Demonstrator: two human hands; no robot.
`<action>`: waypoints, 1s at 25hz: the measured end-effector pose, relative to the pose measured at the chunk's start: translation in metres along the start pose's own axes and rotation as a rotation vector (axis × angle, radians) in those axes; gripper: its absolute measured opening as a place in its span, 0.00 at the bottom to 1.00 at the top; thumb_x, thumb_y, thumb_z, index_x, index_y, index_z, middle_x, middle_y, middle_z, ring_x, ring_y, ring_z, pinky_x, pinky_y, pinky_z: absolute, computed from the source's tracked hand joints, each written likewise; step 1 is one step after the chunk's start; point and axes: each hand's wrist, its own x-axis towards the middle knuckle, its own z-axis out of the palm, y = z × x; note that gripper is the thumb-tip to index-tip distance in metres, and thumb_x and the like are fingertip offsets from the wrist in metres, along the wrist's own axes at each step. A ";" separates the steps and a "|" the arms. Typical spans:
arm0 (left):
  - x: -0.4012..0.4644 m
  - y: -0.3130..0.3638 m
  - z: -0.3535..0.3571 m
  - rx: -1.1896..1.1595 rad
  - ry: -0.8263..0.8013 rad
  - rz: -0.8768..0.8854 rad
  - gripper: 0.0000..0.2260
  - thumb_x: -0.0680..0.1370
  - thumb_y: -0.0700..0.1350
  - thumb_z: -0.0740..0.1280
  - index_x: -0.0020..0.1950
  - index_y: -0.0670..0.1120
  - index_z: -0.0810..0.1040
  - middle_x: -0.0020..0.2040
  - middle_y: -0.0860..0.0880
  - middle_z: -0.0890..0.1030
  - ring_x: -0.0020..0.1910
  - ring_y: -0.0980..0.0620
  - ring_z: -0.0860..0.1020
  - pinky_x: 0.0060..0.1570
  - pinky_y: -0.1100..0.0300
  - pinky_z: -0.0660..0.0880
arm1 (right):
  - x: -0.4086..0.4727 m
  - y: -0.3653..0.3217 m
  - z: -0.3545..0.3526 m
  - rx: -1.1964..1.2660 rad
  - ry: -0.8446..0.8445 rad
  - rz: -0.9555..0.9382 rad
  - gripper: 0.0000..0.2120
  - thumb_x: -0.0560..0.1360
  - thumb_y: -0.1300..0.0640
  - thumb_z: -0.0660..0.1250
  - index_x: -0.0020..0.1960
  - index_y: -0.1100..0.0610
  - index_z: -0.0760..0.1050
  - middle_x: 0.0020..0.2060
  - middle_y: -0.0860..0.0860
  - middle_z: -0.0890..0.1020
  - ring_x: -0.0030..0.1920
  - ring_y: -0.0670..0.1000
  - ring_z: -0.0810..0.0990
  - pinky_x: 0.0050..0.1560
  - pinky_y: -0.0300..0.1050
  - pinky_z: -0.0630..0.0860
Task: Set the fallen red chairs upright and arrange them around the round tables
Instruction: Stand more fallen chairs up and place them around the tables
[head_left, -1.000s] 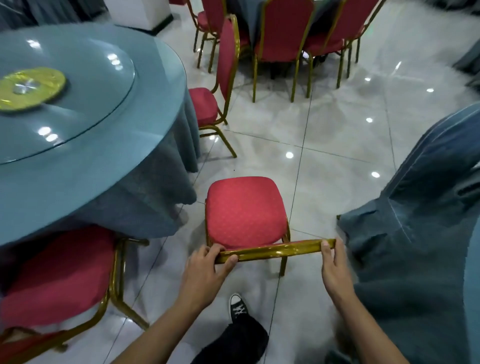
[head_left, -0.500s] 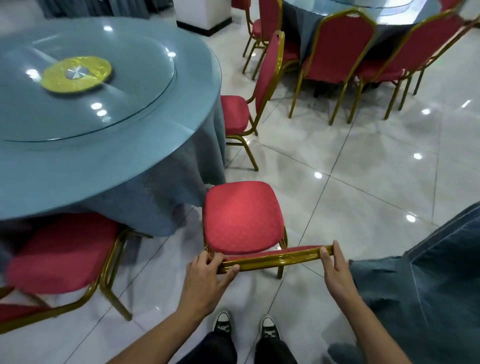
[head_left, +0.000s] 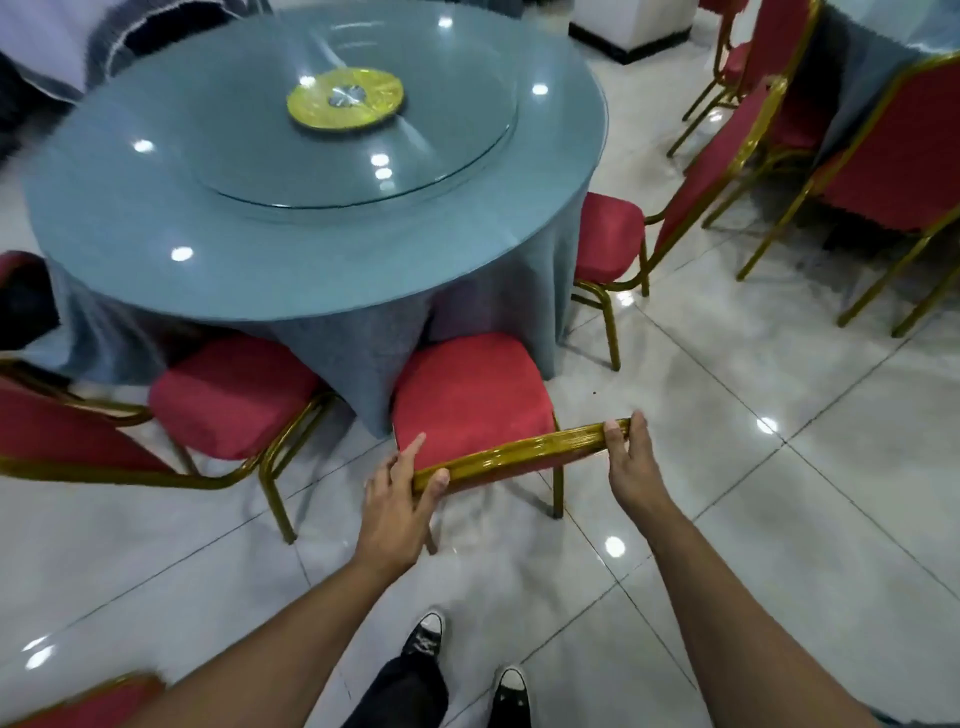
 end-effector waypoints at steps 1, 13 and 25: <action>0.010 0.004 0.001 0.001 0.000 0.002 0.32 0.75 0.75 0.48 0.78 0.66 0.55 0.73 0.45 0.66 0.73 0.44 0.62 0.73 0.43 0.61 | 0.011 -0.006 0.000 -0.002 0.000 0.003 0.34 0.83 0.38 0.50 0.82 0.53 0.44 0.82 0.52 0.48 0.81 0.52 0.48 0.80 0.53 0.49; 0.077 0.047 -0.017 0.175 0.000 -0.147 0.29 0.82 0.65 0.50 0.79 0.54 0.59 0.77 0.42 0.64 0.75 0.40 0.62 0.74 0.45 0.62 | 0.072 -0.058 0.014 -0.308 0.248 -0.103 0.18 0.85 0.48 0.53 0.60 0.61 0.71 0.53 0.59 0.78 0.55 0.61 0.77 0.47 0.49 0.67; 0.002 -0.001 -0.129 0.090 0.076 0.021 0.15 0.82 0.49 0.60 0.69 0.54 0.71 0.67 0.52 0.73 0.66 0.50 0.70 0.66 0.50 0.69 | -0.030 -0.141 0.134 -0.363 0.058 -0.671 0.15 0.79 0.56 0.65 0.65 0.57 0.77 0.61 0.52 0.80 0.63 0.54 0.75 0.68 0.53 0.69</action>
